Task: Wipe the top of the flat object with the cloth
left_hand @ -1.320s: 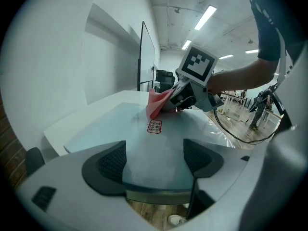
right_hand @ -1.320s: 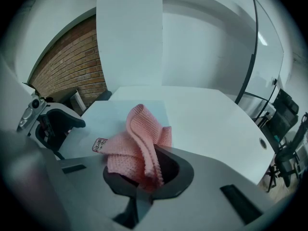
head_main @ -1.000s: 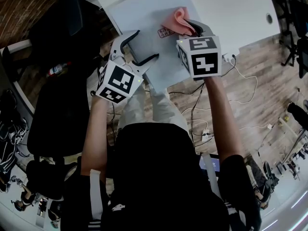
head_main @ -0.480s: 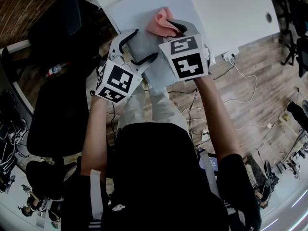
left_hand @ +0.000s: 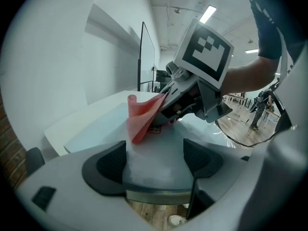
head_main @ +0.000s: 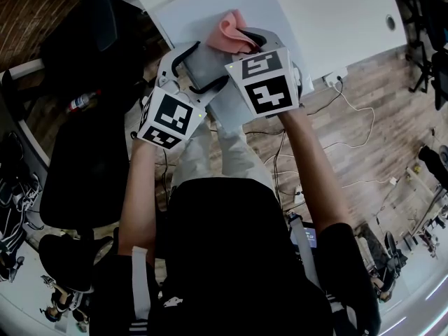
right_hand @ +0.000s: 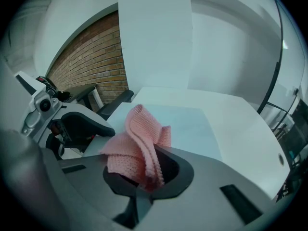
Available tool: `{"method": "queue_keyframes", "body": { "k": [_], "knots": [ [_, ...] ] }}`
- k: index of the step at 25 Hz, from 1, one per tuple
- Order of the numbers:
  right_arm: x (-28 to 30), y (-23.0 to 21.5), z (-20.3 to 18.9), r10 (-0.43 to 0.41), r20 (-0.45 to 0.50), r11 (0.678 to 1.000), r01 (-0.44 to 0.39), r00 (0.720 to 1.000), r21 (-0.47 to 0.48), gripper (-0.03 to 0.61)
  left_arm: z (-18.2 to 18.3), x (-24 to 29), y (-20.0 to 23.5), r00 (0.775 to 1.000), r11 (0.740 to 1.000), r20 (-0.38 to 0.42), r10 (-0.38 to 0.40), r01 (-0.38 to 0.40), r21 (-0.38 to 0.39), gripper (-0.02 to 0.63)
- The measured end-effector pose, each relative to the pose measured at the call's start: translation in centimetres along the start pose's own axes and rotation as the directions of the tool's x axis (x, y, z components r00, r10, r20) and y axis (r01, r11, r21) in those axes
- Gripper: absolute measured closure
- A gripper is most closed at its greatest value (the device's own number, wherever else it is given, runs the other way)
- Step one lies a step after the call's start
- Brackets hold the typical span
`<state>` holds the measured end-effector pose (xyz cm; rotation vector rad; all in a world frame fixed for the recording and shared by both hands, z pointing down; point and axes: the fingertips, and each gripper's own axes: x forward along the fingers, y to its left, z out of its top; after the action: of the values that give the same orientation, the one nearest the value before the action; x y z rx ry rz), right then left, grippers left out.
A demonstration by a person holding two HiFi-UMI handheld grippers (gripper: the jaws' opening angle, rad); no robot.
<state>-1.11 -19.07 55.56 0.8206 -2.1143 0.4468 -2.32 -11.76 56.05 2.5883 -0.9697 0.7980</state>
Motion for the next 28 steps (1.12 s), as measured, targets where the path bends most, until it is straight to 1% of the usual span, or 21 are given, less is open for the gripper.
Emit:
{"method": "queue_keyframes", "body": {
  "k": [5,12,20,24,28],
  "knots": [
    [0.1,-0.6,0.0,-0.010,-0.002,1.000,0.010,1.000,0.002,0.534,-0.1,0.0,0.1,1.000,1.000,-0.001,0.000,0.000,0.000,0.250],
    [-0.6,-4.2,-0.9,-0.072,-0.018,0.997,0.073,0.997,0.038,0.534,-0.1,0.0,0.1,1.000,1.000,0.000,0.001,-0.001,0.000,0.250],
    [-2.0,-8.4,-2.5,-0.147,-0.019,0.981,0.148,0.989,0.126,0.534,0.4,-0.1,0.2,1.000,1.000,0.013,-0.008,0.008,0.018,0.250],
    [-2.5,-9.0,-2.9,-0.166,-0.018,0.975,0.166,0.986,0.147,0.534,-0.2,-0.1,0.1,1.000,1.000,-0.002,-0.005,0.005,0.002,0.250],
    [-2.6,-8.9,-3.1,-0.178,-0.034,0.974,0.181,0.983,0.136,0.534,-0.3,-0.1,0.1,0.999,1.000,-0.030,-0.012,0.012,0.010,0.250]
  ]
}}
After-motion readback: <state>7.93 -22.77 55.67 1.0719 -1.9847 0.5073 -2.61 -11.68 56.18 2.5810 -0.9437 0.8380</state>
